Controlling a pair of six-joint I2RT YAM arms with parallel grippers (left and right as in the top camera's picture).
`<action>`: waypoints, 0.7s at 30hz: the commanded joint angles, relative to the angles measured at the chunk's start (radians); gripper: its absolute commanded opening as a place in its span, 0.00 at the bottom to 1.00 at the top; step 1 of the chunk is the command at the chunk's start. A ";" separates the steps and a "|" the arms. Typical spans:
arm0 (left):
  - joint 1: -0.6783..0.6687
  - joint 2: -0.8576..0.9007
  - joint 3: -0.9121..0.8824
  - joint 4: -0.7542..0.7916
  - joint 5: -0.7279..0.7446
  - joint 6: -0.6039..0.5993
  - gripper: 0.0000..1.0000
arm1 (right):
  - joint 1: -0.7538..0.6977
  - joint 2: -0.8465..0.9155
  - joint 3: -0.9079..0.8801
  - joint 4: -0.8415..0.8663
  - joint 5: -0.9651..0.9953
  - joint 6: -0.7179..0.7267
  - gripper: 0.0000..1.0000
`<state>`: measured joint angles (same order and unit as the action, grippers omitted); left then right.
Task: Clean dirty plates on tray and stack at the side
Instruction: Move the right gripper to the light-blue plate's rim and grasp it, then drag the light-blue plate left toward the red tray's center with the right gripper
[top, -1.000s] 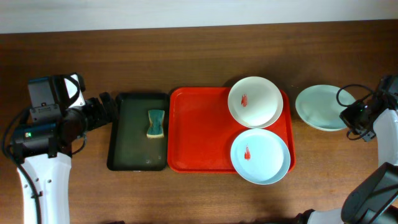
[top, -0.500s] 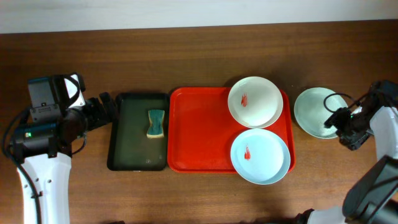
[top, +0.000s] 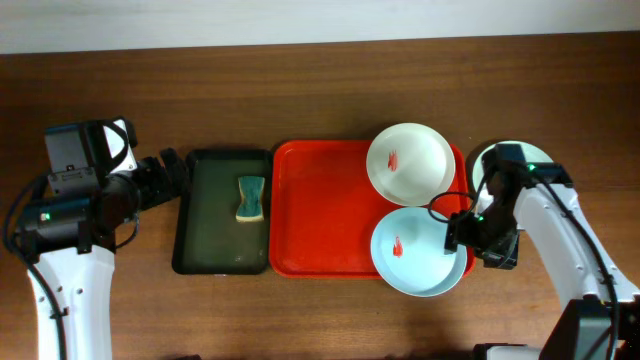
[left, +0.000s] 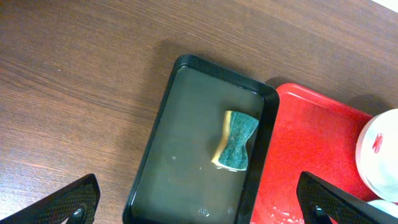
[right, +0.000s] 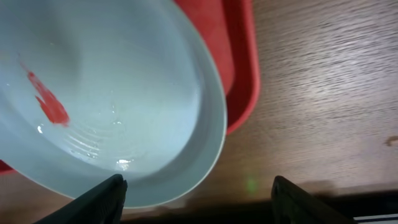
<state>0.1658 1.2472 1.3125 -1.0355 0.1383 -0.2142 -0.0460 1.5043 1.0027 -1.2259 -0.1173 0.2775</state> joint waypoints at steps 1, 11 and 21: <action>0.001 -0.014 0.001 0.001 -0.008 -0.009 0.99 | 0.041 -0.003 -0.048 0.023 0.016 0.020 0.77; 0.001 -0.014 0.001 0.001 -0.008 -0.009 0.99 | 0.046 -0.003 -0.159 0.185 0.013 0.020 0.63; 0.001 -0.014 0.001 0.001 -0.008 -0.010 0.99 | 0.046 -0.003 -0.173 0.224 0.017 0.020 0.17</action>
<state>0.1658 1.2472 1.3125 -1.0355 0.1383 -0.2142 -0.0090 1.5043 0.8337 -1.0042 -0.1093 0.2905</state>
